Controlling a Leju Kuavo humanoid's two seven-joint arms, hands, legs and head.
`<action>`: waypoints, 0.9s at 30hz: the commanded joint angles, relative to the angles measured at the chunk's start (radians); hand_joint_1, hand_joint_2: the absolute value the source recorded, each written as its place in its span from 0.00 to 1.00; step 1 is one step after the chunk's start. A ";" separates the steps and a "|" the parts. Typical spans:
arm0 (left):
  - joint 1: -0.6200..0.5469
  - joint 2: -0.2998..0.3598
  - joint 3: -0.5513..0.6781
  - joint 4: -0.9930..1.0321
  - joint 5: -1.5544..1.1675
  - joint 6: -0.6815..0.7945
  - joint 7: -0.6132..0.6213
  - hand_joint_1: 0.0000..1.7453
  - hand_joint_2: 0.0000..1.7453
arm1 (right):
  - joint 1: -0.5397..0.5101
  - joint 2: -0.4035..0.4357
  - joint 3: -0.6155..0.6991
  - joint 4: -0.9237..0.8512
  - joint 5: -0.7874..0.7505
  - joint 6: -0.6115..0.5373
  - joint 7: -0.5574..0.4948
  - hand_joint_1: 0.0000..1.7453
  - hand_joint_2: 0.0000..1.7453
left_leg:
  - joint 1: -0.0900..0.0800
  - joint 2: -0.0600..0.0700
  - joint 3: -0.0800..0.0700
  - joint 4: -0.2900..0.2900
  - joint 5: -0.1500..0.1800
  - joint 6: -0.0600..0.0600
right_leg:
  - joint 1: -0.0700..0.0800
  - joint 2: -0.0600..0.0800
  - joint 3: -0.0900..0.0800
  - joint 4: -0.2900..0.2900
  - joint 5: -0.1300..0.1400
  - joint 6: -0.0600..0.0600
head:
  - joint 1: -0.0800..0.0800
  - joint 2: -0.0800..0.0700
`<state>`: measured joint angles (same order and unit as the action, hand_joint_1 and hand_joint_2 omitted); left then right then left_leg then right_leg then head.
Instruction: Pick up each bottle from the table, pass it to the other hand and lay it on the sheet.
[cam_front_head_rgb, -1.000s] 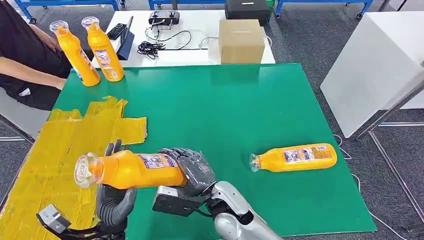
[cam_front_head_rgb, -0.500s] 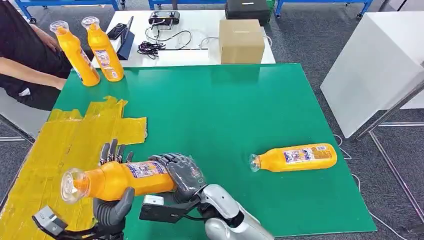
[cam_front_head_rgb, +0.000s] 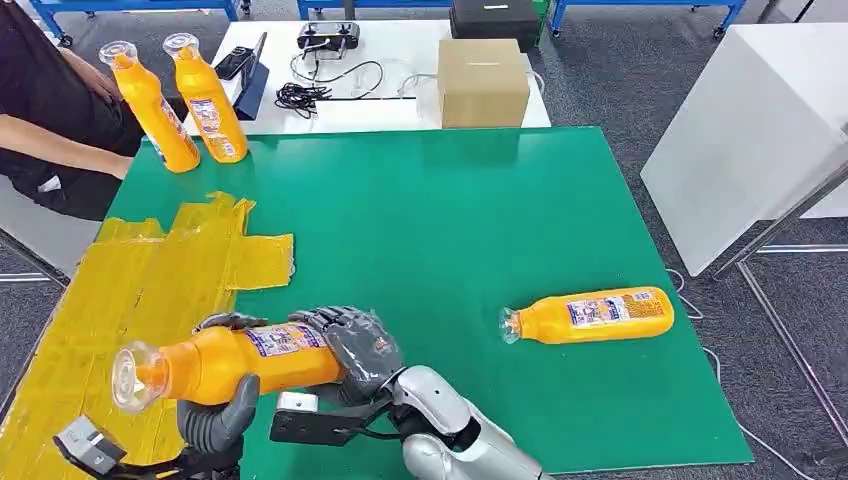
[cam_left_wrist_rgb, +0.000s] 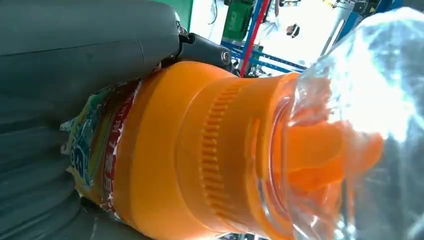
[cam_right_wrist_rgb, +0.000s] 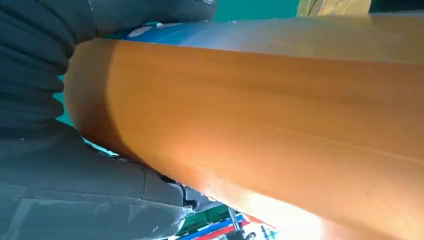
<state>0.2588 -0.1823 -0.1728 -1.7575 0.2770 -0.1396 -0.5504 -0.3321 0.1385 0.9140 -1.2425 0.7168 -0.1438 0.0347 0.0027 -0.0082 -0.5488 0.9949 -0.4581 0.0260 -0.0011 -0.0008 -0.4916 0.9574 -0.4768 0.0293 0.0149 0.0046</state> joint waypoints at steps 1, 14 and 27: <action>-0.027 0.000 -0.006 0.009 0.001 -0.012 -0.002 1.00 1.00 | -0.032 -0.015 0.034 0.083 0.003 0.008 0.008 1.00 1.00 | 0.000 0.000 0.001 -0.001 0.000 -0.001 | 0.000 0.000 0.001 -0.001 0.000 0.000 | 0.000 0.000; -0.004 0.010 0.019 -0.006 -0.162 0.125 -0.024 1.00 1.00 | 0.042 -0.076 -0.051 -0.001 0.038 -0.093 0.023 0.00 0.00 | 0.001 0.001 0.001 0.000 0.000 -0.001 | 0.001 0.000 0.002 -0.002 0.000 0.000 | 0.000 0.000; -0.007 0.015 0.221 0.109 -0.933 0.616 0.069 1.00 1.00 | 0.328 -0.206 -0.315 -0.386 0.128 -0.200 -0.007 0.00 0.00 | 0.000 -0.002 0.001 -0.001 0.000 -0.001 | 0.000 -0.003 0.002 -0.002 0.000 0.000 | 0.000 0.000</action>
<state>0.2808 -0.1839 -0.0768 -1.7811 -0.2412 0.2863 -0.5909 -0.1257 0.0321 0.7478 -1.4216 0.8297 -0.3425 0.0427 0.0027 -0.0080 -0.5493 0.9949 -0.4584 0.0259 -0.0011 -0.0008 -0.4925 0.9573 -0.4769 0.0293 0.0149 0.0046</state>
